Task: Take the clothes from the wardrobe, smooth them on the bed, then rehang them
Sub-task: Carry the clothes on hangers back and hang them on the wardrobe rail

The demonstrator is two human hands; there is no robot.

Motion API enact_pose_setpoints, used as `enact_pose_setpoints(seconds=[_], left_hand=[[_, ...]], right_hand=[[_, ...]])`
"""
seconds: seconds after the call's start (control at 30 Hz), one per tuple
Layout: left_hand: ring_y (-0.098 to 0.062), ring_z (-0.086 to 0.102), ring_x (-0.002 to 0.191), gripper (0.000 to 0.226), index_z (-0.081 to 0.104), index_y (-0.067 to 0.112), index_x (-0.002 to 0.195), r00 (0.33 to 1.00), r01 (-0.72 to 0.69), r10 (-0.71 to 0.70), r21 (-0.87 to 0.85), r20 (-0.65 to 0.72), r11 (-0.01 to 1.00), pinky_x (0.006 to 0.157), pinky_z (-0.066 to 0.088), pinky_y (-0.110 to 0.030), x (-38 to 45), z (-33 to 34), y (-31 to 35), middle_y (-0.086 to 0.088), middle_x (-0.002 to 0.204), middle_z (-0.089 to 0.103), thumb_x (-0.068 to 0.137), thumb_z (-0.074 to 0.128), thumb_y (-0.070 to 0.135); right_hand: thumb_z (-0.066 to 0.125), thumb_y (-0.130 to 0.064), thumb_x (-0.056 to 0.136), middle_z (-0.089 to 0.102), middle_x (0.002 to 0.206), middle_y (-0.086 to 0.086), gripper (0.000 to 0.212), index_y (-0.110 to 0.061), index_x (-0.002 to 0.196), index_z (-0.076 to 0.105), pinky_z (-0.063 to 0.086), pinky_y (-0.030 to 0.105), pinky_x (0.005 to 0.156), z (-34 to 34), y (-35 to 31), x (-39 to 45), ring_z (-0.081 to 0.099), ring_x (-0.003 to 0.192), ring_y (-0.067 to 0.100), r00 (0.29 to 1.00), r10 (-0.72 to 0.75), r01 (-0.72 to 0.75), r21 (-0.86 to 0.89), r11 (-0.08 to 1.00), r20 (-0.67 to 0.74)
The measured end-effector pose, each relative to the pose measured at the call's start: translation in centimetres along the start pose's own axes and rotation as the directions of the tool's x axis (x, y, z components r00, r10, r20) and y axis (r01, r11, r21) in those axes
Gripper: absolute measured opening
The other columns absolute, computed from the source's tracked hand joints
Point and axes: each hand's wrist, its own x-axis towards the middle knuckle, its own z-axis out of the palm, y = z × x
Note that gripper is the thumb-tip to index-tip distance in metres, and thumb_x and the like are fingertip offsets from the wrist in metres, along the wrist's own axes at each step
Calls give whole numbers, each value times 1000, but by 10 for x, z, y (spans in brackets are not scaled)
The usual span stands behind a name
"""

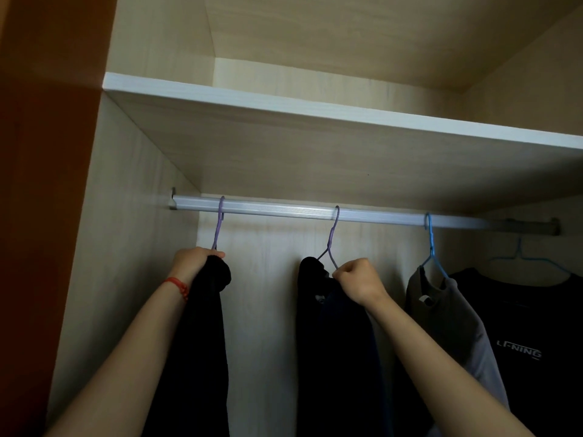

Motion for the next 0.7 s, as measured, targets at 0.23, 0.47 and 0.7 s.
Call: enact_pose_setpoints(seconds=[0.23,0.47,0.7], left_hand=[[-21,54,52,19,57,8,61,999,-5,6,-16,39,1000,57,42,-27,-18,-4,6,-8,57,56,77,68,8],[-20,53,60,12,60,7,67,998,34,-35,32,46,999,57,43,-27,-23,-6,8,-10,69,58,74,69,10],[-26,56,77,31,62,-5,104,995,-60,80,270,-63,961,67,43,-31,-33,-1,18,-21,100,61,82,61,18]], right_hand=[[51,-7,84,65,77,24,26,12,70,60,44,32,58,27,-17,-3,58,67,30,998,-55,55,-81,995,0],[51,-8,82,68,90,27,27,15,84,63,52,38,67,22,-14,-4,64,85,38,1000,-17,16,-63,998,-4],[54,-21,88,65,101,30,36,13,94,64,36,26,64,0,-8,-15,59,95,40,999,-5,5,9,1000,-33]])
